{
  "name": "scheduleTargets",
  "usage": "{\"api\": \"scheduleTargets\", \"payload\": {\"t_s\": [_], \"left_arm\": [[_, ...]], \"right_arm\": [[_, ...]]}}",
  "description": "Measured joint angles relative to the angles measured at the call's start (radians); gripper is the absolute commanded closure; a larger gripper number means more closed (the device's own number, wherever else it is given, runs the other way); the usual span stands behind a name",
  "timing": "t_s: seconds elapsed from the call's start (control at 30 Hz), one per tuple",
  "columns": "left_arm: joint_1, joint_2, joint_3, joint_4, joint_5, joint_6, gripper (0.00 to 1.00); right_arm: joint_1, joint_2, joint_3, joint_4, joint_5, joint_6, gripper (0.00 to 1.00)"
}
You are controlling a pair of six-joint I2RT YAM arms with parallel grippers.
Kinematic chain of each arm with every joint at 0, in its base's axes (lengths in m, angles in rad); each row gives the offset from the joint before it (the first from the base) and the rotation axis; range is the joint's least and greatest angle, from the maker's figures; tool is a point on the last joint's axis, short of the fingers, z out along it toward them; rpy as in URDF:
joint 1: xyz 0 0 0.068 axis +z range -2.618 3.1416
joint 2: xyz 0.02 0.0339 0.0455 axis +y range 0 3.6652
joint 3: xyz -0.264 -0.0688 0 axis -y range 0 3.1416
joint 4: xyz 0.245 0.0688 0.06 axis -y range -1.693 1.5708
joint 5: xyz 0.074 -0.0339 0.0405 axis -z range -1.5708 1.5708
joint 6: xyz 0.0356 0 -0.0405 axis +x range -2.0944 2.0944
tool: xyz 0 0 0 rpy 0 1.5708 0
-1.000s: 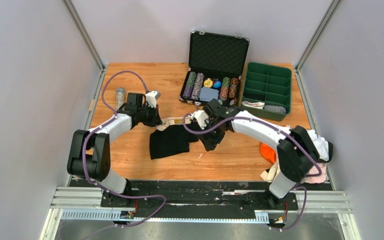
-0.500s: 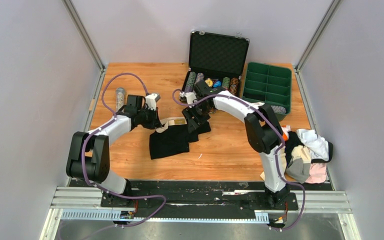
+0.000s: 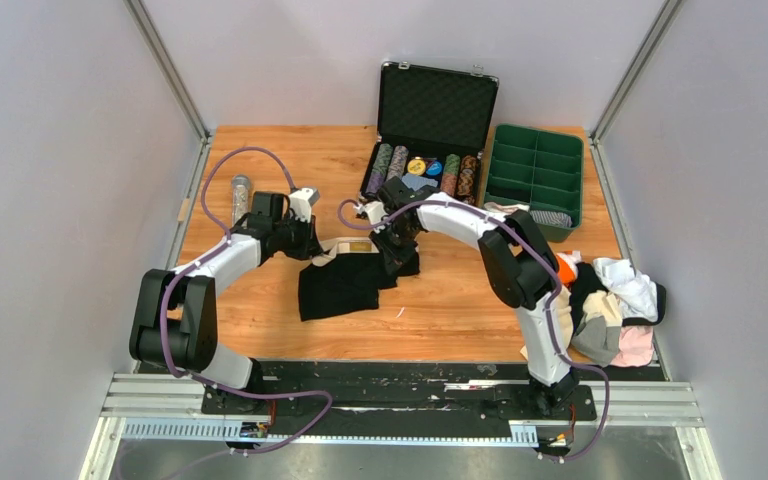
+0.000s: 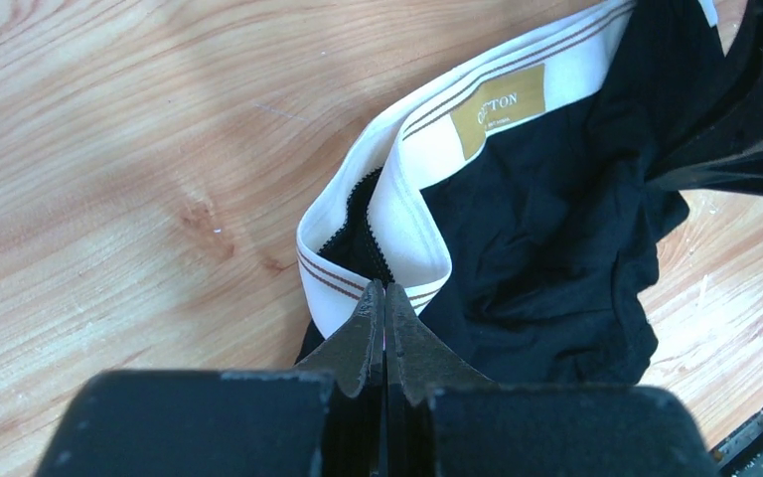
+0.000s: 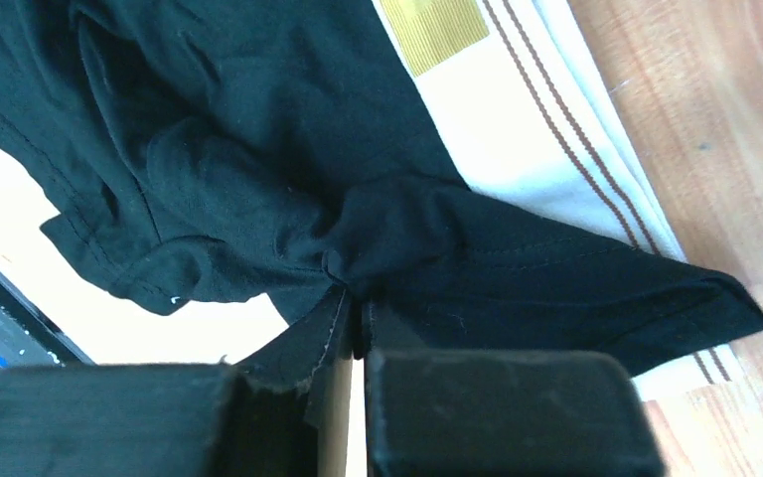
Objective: Roll the underwear
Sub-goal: Flatten out the underwear at the center of the board.
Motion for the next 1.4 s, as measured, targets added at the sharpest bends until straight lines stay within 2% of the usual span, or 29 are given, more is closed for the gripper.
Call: {"api": "scheduleTargets", "payload": {"t_s": [0.13, 0.23, 0.37, 0.5, 0.6, 0.67, 0.73, 0.93, 1.03, 1.27, 1.4], "left_arm": [[0.0, 0.0, -0.001, 0.007, 0.0, -0.001, 1.0], [0.0, 0.0, -0.001, 0.011, -0.003, -0.003, 1.0], [0.0, 0.0, -0.001, 0.013, -0.022, -0.008, 1.0], [0.0, 0.0, -0.001, 0.011, -0.034, -0.013, 1.0], [0.0, 0.006, -0.001, 0.008, -0.037, -0.013, 1.0], [0.0, 0.015, -0.001, 0.003, -0.037, -0.013, 1.0], [0.0, 0.02, -0.001, -0.001, -0.037, -0.013, 1.0], [0.0, 0.016, -0.001, -0.007, -0.036, -0.013, 1.0], [0.0, -0.003, -0.008, -0.011, -0.032, -0.013, 1.0], [0.0, -0.03, -0.014, -0.019, -0.026, -0.012, 1.0], [0.0, -0.04, -0.014, -0.02, -0.026, -0.011, 1.0]], "right_arm": [[0.03, -0.056, -0.052, 0.008, 0.055, -0.01, 0.97], [0.074, -0.176, -0.146, 0.019, 0.13, -0.028, 0.93], [0.181, -0.451, -0.362, 0.041, 0.174, -0.046, 0.81], [0.236, -0.661, -0.582, 0.026, 0.071, -0.04, 0.6], [0.179, -0.627, -0.648, -0.018, -0.035, -0.034, 0.54], [0.133, -0.575, -0.652, -0.049, -0.089, -0.034, 0.45], [0.08, -0.552, -0.642, -0.085, -0.12, -0.035, 0.42], [-0.166, -0.531, -0.524, -0.098, -0.164, 0.014, 0.49], [-0.237, -0.475, -0.493, -0.074, -0.159, 0.038, 0.49], [-0.151, -0.322, -0.467, -0.055, -0.132, 0.108, 0.51], [-0.111, -0.303, -0.462, -0.053, -0.13, 0.178, 0.54]]}}
